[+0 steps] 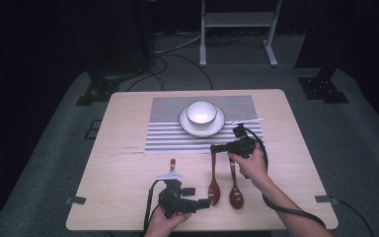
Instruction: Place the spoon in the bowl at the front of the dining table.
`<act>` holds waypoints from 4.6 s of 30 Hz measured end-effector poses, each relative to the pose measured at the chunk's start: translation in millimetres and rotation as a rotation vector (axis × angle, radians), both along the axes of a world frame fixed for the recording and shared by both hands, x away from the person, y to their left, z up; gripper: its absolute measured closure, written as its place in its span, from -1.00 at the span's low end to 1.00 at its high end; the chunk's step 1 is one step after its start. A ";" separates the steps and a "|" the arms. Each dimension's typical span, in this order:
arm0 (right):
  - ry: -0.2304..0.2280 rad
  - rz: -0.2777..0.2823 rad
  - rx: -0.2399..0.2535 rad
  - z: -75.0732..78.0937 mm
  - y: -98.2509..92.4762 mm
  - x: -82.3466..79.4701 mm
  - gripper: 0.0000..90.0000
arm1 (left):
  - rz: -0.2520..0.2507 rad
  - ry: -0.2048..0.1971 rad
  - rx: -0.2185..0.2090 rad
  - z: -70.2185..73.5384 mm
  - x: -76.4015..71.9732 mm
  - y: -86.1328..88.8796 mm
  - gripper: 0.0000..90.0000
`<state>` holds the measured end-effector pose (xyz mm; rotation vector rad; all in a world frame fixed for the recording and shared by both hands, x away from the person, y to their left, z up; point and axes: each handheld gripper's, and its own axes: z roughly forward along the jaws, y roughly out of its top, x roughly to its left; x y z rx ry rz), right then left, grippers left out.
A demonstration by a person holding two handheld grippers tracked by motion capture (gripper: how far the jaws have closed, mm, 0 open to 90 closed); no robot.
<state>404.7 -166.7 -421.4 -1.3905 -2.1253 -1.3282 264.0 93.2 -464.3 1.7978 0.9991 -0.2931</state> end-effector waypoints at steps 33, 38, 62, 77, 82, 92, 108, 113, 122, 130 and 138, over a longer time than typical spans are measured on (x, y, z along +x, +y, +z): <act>-0.025 -0.233 0.086 36.7 -30.6 47.3 0.84 | 0.032 -0.021 0.014 1.7 2.1 5.8 -0.87; -0.039 -0.252 0.080 42.0 -29.0 54.1 0.84 | 0.036 -0.025 0.010 2.4 2.0 6.4 -0.87; -0.085 -0.376 0.072 81.4 -25.1 92.6 0.84 | 0.036 -0.030 0.012 2.7 3.1 8.4 -0.87; -0.076 -0.485 0.087 85.2 -26.7 113.5 0.83 | 0.036 -0.035 0.018 2.5 2.9 8.4 -0.86; -0.091 -0.519 0.068 89.2 -25.1 121.1 0.83 | 0.038 -0.034 0.015 3.0 2.5 8.7 -0.87; -0.117 -0.593 0.030 99.0 -22.9 132.1 0.82 | 0.042 -0.037 0.010 3.3 2.2 9.6 -0.87; -0.119 -0.609 0.021 87.3 -18.2 133.5 0.80 | 0.036 -0.034 0.014 2.6 2.2 9.8 -0.87; -0.100 -0.602 0.017 75.9 -20.0 132.4 0.79 | 0.034 -0.034 0.017 2.7 2.1 9.8 -0.87; -0.057 -0.583 0.009 56.3 -23.5 133.2 0.79 | 0.036 -0.035 0.018 2.4 2.4 9.7 -0.87; -0.012 -0.557 -0.004 41.0 -25.7 133.8 0.52 | 0.037 -0.035 0.018 2.2 1.8 8.5 -0.87; 0.011 -0.554 -0.007 28.9 -29.6 133.6 0.47 | 0.038 -0.031 0.020 1.7 1.8 8.1 -0.87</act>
